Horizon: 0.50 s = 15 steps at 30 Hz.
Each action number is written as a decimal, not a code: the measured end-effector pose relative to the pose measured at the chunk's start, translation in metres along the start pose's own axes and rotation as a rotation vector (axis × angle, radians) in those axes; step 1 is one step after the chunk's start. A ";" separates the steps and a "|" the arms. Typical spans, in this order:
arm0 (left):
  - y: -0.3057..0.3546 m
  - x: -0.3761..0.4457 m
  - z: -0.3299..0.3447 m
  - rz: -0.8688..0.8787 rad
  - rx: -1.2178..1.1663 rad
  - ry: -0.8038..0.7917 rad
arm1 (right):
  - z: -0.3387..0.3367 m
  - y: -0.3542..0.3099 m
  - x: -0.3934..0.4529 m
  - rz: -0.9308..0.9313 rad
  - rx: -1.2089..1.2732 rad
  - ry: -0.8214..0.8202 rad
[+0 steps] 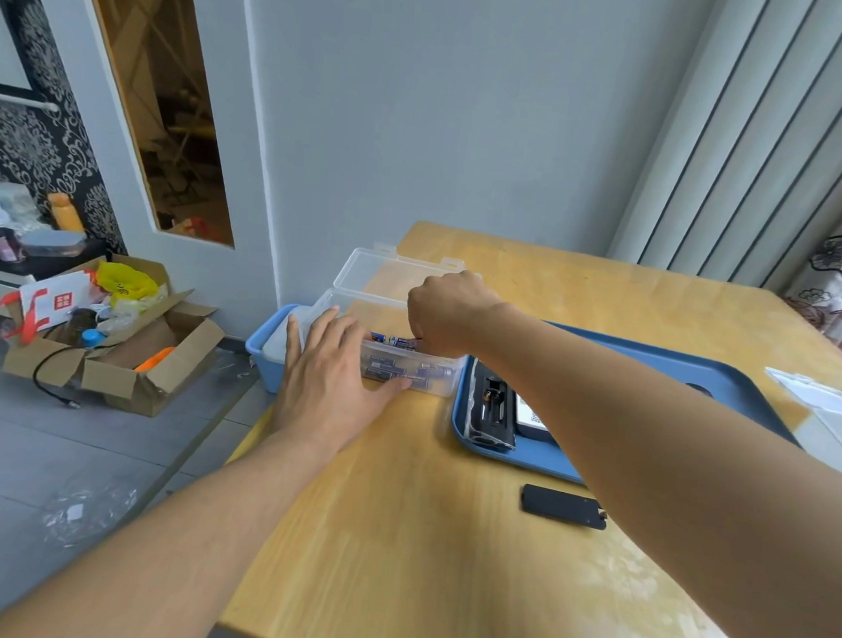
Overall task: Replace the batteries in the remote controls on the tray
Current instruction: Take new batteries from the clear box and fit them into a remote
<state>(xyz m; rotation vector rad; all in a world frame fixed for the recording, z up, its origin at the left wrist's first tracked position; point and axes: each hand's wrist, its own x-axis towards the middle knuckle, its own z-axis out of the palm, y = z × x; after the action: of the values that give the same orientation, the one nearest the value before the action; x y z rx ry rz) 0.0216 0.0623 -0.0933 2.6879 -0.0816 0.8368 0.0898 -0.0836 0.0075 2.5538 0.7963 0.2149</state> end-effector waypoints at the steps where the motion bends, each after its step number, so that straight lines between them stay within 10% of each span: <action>1: 0.000 0.000 0.000 0.002 0.004 0.000 | -0.002 -0.001 0.000 -0.004 0.022 0.028; 15: 0.001 0.000 -0.001 0.001 0.020 -0.005 | 0.006 -0.013 0.019 0.058 0.147 -0.056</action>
<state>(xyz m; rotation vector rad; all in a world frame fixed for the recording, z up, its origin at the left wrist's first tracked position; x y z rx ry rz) 0.0209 0.0618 -0.0921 2.7088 -0.0766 0.8353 0.1003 -0.0659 -0.0041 2.7103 0.7428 0.1062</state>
